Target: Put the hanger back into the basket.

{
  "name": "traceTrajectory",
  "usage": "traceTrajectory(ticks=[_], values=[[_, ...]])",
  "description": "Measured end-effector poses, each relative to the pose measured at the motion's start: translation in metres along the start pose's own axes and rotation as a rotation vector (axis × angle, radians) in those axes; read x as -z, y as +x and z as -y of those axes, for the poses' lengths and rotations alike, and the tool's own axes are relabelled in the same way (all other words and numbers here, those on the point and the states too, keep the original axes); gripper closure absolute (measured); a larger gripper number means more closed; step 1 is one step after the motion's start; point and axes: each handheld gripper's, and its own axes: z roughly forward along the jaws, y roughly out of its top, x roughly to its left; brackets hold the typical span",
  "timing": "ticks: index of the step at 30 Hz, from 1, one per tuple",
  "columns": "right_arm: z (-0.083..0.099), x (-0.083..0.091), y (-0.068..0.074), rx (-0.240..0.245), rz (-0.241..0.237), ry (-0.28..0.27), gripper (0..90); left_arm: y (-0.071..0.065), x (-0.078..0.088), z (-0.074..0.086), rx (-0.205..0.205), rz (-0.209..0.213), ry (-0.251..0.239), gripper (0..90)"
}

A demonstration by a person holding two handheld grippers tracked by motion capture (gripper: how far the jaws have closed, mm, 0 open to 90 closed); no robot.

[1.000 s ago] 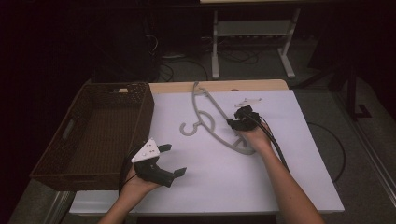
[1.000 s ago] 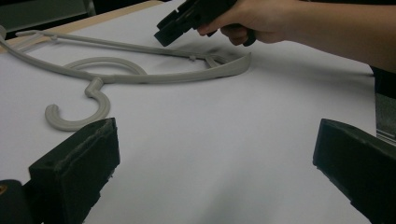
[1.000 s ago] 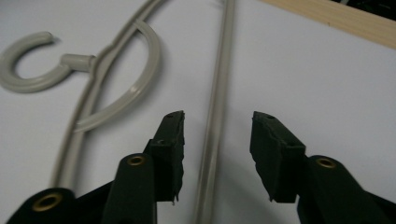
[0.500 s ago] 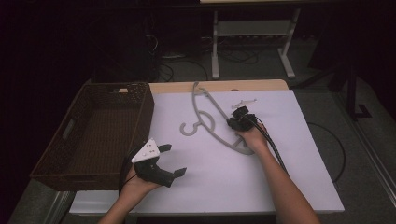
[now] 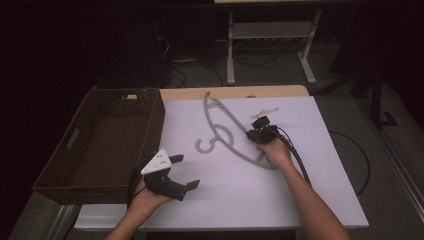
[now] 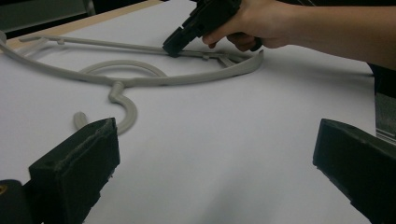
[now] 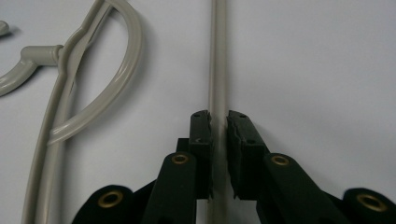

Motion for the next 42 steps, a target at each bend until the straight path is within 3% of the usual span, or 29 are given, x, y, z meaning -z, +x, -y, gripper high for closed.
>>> traceTrajectory(ticks=[12, 20, 25, 30, 33, 37, 42], values=[[0.027, 0.033, 0.018, 0.032, -0.059, 0.048, 80.1, -0.001, 0.0, 0.0, -0.001, -0.001, 0.001, 0.2], [0.041, 0.042, 0.025, 0.052, -0.073, 0.065, 79.9, -0.002, -0.001, 0.0, -0.005, 0.002, 0.002, 0.2], [0.039, 0.047, 0.023, 0.059, -0.082, 0.046, 72.3, -0.002, -0.001, 0.0, -0.007, 0.005, 0.002, 0.2], [0.038, 0.064, 0.029, 0.091, -0.154, -0.02, 64.3, -0.002, -0.002, 0.0, -0.003, 0.007, -0.002, 0.2], [0.043, 0.073, 0.041, 0.131, -0.215, -0.022, 63.2, -0.002, -0.002, 0.0, -0.005, 0.007, 0.002, 0.2], [0.053, 0.076, 0.059, 0.183, -0.282, 0.001, 63.6, -0.003, -0.003, 0.0, -0.005, 0.008, 0.001, 0.2], [0.058, 0.068, 0.071, 0.224, -0.3, 0.04, 64.7, -0.003, -0.004, 0.0, -0.006, 0.009, 0.003, 0.2]])
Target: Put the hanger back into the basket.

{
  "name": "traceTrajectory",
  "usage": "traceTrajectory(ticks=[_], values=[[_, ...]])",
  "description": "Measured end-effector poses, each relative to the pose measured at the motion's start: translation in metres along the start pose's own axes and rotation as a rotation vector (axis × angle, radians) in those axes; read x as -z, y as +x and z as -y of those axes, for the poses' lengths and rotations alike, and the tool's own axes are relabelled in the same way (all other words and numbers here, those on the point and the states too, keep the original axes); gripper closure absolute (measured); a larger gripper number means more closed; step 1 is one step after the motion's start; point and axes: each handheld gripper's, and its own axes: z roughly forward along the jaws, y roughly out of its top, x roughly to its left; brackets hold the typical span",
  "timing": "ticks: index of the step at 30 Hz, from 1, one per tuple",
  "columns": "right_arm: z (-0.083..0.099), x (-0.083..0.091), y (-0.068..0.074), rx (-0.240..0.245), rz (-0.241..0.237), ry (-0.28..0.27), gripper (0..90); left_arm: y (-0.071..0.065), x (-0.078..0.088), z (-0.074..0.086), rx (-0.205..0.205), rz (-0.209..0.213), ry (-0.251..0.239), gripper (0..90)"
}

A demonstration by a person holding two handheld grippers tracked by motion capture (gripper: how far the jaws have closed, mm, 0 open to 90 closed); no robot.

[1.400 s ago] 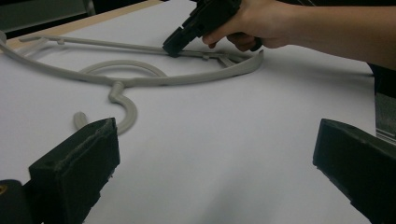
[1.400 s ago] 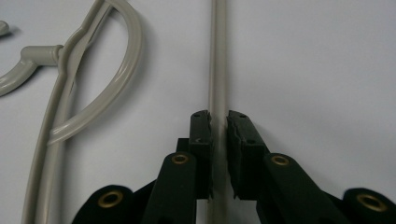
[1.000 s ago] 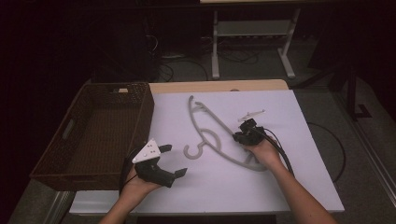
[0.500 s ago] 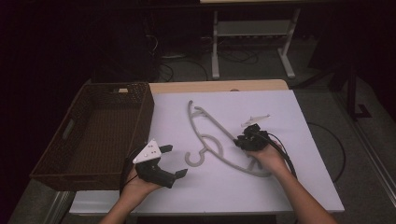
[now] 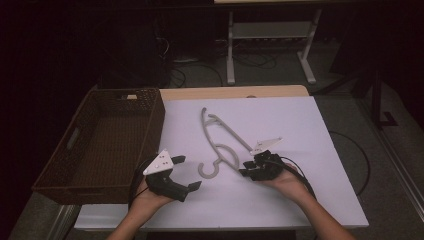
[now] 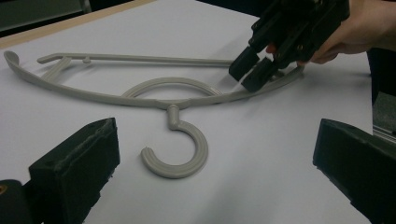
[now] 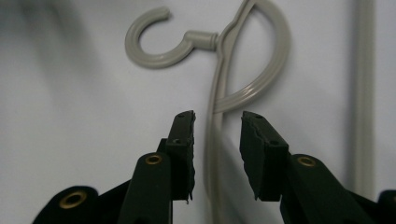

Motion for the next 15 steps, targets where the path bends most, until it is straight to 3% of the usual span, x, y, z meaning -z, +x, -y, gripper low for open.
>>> traceTrajectory(ticks=[9, 15], values=[[-0.001, -0.013, 0.004, 0.011, 0.017, 0.057, 69.4, -0.001, -0.001, 0.0, -0.002, 0.005, 0.003, 0.2], [-0.001, -0.016, 0.007, 0.024, 0.063, 0.067, 77.0, -0.001, -0.001, 0.0, -0.001, 0.004, 0.002, 0.2]])
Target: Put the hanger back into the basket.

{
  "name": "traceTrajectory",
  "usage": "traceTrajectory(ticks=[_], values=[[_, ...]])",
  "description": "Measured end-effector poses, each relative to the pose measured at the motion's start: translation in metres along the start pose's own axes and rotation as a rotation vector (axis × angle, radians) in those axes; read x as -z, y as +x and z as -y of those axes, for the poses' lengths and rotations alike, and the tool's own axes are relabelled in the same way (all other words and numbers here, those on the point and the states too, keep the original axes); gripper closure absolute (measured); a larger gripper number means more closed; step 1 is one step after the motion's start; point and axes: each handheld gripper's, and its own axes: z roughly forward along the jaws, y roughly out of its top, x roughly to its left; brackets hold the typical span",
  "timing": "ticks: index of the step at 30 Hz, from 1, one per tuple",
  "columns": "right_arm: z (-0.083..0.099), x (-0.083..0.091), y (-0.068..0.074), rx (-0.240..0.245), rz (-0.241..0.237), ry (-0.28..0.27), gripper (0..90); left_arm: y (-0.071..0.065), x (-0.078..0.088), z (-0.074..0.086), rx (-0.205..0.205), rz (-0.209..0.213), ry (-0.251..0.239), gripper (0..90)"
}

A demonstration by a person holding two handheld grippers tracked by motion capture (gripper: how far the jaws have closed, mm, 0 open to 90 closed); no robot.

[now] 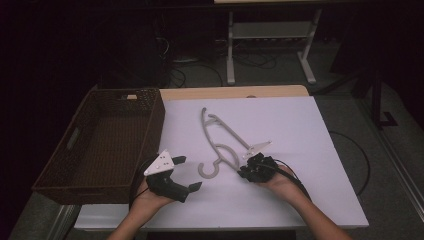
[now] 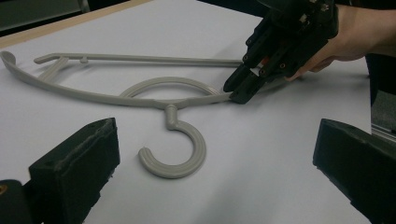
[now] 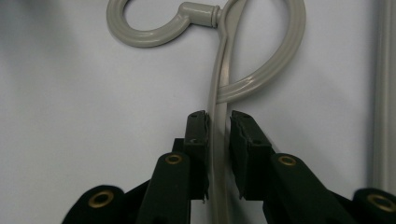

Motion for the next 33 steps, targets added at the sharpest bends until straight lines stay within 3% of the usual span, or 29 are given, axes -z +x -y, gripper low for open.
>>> traceTrajectory(ticks=[5, 17, 23, 24, 33], values=[[-0.001, 0.0, 0.001, 0.003, 0.012, 0.005, 79.7, 0.0, 0.0, 0.0, -0.001, 0.0, -0.001, 0.2], [0.0, 0.003, -0.009, -0.031, -0.032, 0.011, 81.0, 0.001, 0.0, 0.0, -0.004, 0.002, 0.0, 0.2], [0.001, 0.012, -0.016, -0.056, -0.073, -0.024, 81.0, 0.001, -0.001, -0.001, -0.005, 0.001, 0.002, 0.2], [0.002, 0.016, -0.02, -0.069, -0.098, -0.042, 81.0, 0.001, -0.001, -0.001, -0.006, 0.001, 0.003, 0.2], [0.002, 0.032, -0.034, -0.134, -0.181, -0.106, 81.1, 0.003, -0.009, -0.005, -0.014, 0.005, 0.012, 0.2]])
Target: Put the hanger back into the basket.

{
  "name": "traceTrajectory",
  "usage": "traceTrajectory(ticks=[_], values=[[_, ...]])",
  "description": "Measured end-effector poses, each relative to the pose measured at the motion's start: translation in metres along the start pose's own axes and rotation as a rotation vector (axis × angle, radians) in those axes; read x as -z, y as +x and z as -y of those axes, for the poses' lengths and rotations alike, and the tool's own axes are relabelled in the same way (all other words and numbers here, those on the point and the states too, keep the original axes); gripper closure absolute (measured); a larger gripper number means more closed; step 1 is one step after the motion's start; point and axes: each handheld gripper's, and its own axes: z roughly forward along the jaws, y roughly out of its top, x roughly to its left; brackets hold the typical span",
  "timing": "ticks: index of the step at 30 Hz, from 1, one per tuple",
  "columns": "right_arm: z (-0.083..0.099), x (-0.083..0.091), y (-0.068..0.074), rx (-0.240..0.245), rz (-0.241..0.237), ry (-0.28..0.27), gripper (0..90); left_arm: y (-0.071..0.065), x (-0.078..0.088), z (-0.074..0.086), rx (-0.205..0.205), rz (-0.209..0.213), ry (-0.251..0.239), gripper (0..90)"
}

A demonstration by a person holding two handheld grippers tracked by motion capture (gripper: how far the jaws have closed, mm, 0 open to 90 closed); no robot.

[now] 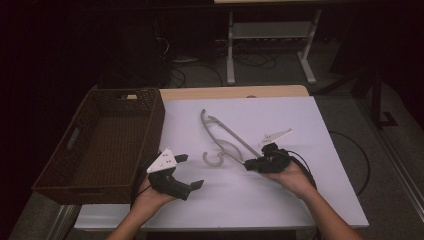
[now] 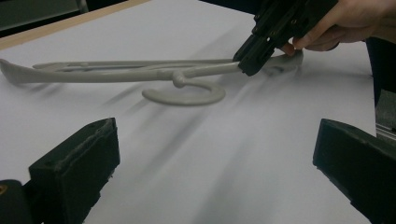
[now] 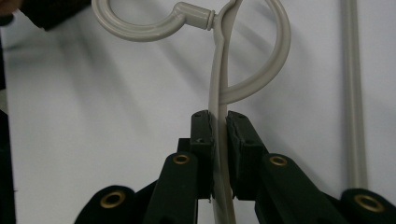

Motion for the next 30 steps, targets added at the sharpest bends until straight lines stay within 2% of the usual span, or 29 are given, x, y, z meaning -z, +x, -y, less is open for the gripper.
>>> traceTrajectory(ticks=[2, 10, 20, 25, 27, 29, 30], values=[[-0.001, 0.003, -0.004, -0.013, -0.037, -0.022, 81.1, 0.0, -0.004, -0.001, 0.001, -0.001, 0.005, 0.2], [-0.004, 0.011, -0.005, -0.027, -0.073, -0.052, 81.2, 0.004, -0.022, -0.003, -0.012, -0.001, 0.024, 0.5], [-0.006, 0.023, -0.009, -0.037, -0.109, -0.064, 81.3, 0.019, -0.034, -0.011, -0.045, -0.06, 0.034, 0.6], [-0.007, 0.027, -0.011, -0.019, -0.136, -0.069, 81.3, 0.024, -0.04, -0.016, -0.104, -0.095, 0.061, 1.4], [-0.007, 0.029, -0.012, -0.021, -0.148, -0.06, 81.3, 0.027, -0.043, -0.02, -0.122, -0.11, 0.061, 7.1], [-0.007, 0.029, -0.014, -0.022, -0.158, -0.064, 81.3, 0.029, -0.047, -0.023, -0.136, -0.119, 0.066, 7.8], [-0.007, 0.03, -0.015, -0.025, -0.159, -0.063, 81.3, 0.03, -0.049, -0.025, -0.16, -0.131, 0.079, 9.9]])
